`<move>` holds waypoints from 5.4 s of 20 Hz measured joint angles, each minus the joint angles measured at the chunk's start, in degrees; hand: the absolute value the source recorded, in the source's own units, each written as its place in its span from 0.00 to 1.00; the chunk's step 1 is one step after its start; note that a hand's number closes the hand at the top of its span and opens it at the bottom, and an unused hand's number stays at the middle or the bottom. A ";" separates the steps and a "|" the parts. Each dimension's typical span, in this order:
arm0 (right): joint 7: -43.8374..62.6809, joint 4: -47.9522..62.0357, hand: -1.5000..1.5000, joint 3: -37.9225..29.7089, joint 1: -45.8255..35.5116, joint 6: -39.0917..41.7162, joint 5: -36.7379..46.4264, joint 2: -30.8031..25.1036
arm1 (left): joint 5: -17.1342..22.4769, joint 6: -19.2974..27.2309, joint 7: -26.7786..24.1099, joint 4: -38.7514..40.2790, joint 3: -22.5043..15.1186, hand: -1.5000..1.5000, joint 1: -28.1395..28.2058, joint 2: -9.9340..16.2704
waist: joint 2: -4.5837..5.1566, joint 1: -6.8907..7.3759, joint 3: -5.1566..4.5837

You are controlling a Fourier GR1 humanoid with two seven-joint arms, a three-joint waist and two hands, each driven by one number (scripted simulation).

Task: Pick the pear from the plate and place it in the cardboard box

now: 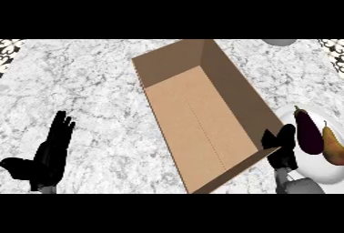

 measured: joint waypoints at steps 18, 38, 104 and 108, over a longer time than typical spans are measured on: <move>-9.73 26.38 0.00 -23.06 -12.57 10.29 1.38 -24.90 | -15.54 4.26 11.54 -5.67 -6.68 0.50 -4.10 7.38 | -0.14 1.09 0.31; 4.21 31.43 0.00 -2.25 -24.98 53.40 17.59 -41.06 | -18.54 4.37 14.36 -6.71 -7.54 0.50 -4.78 5.65 | -0.28 1.69 0.16; -6.72 19.15 1.00 -14.10 -7.88 31.47 55.18 -22.97 | -28.08 -6.03 15.52 -8.99 5.13 0.50 -2.39 -3.41 | -1.13 -1.13 0.04; -9.16 6.50 1.00 -13.85 1.72 22.70 56.31 -21.81 | -27.86 -5.66 15.45 -9.74 6.03 0.50 -0.93 -3.20 | -1.48 -2.69 0.07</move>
